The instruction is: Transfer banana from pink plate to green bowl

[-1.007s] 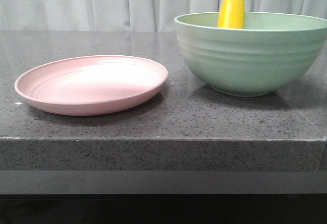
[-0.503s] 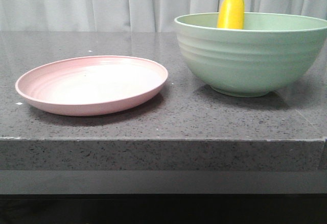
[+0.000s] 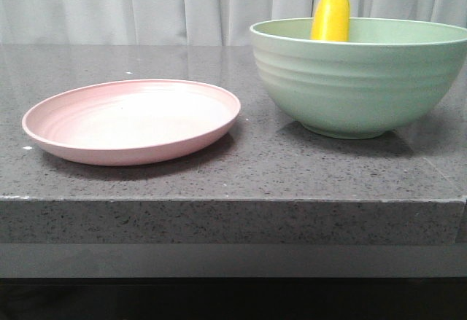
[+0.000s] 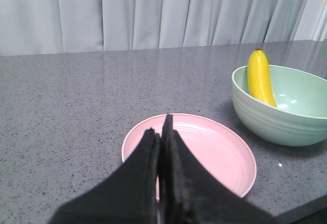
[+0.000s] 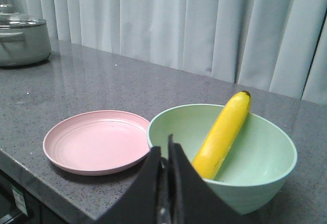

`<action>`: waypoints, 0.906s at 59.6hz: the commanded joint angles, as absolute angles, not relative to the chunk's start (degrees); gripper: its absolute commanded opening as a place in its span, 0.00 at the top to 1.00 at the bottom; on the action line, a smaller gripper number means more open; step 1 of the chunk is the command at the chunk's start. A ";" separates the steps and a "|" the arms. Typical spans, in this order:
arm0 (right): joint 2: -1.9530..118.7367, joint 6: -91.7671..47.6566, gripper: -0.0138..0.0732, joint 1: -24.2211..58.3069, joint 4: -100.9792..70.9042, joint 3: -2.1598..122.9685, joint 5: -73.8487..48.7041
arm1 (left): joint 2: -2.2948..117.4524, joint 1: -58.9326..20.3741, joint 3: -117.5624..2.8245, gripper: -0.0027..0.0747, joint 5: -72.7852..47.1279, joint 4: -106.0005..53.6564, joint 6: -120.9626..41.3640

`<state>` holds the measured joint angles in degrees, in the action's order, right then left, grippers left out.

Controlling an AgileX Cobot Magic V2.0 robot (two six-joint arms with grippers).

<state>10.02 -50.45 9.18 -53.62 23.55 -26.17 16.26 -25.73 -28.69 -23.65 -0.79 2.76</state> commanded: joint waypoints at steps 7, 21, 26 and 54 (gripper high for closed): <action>10.74 -50.98 0.91 9.40 -55.46 25.00 -23.32 | 16.74 -25.65 -30.13 0.99 -19.00 -1.35 3.57; 10.74 -50.98 0.91 9.40 -55.46 25.00 -23.32 | 16.74 -25.65 -29.96 0.99 -18.51 -1.35 3.57; 10.74 -50.98 0.91 9.40 -55.46 25.00 -23.34 | 15.94 -25.30 -28.59 0.99 -18.09 -0.75 3.57; 10.81 -50.98 0.91 9.40 -55.46 25.00 -23.50 | -1.17 -2.27 -5.28 0.99 -14.05 -2.01 3.57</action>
<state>10.02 -50.45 9.18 -53.76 23.55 -26.17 -0.24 -4.21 -6.27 -20.85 -1.17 2.84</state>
